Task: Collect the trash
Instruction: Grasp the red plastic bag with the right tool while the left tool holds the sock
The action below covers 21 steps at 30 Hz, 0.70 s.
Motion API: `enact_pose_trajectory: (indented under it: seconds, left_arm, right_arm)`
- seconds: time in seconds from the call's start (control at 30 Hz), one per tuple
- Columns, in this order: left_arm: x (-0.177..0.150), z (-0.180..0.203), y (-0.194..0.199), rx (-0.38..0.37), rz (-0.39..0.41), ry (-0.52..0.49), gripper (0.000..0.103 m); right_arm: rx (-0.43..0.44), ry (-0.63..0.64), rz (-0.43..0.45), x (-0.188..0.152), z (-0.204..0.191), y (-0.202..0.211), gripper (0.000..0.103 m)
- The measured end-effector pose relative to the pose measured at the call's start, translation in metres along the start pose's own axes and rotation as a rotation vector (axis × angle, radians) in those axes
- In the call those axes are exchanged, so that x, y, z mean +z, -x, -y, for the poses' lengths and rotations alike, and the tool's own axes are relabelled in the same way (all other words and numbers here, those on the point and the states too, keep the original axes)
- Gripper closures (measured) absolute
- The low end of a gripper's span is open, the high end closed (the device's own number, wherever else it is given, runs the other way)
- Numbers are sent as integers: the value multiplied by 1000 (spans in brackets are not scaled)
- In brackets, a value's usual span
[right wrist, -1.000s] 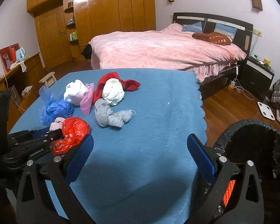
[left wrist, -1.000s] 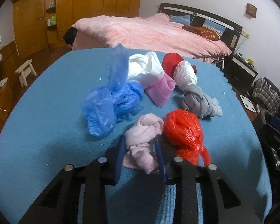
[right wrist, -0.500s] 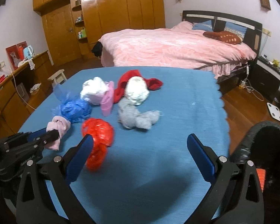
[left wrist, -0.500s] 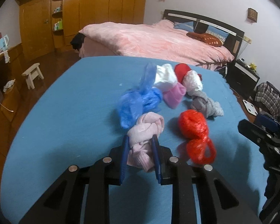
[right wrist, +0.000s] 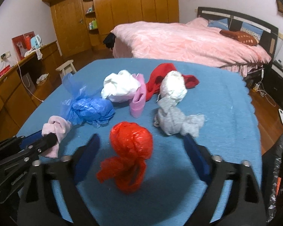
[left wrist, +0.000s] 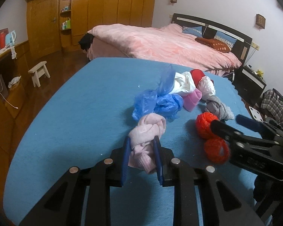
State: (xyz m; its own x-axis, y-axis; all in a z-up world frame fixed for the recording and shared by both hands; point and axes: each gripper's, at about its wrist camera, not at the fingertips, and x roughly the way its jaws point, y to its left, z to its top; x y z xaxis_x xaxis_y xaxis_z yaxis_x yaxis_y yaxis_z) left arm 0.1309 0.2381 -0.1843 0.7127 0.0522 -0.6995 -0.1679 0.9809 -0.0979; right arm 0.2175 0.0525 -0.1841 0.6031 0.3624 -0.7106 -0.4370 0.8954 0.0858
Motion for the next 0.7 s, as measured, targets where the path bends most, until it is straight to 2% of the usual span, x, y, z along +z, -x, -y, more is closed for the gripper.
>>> enact_pose_trajectory:
  seconds: [0.23,0.47,0.7]
  left_arm:
    - [-2,-5,1,1,0,14,79]
    - [-3,-3,3,-1,1,10,79]
    - [-1,6,9,-8,9,-9,79]
  right_arm:
    - [16,8,-45,-6,-7,-10,35]
    - [61,-8,-82,-10,-5,-13,60]
    - [78,-15,-57,-8,2,4,64]
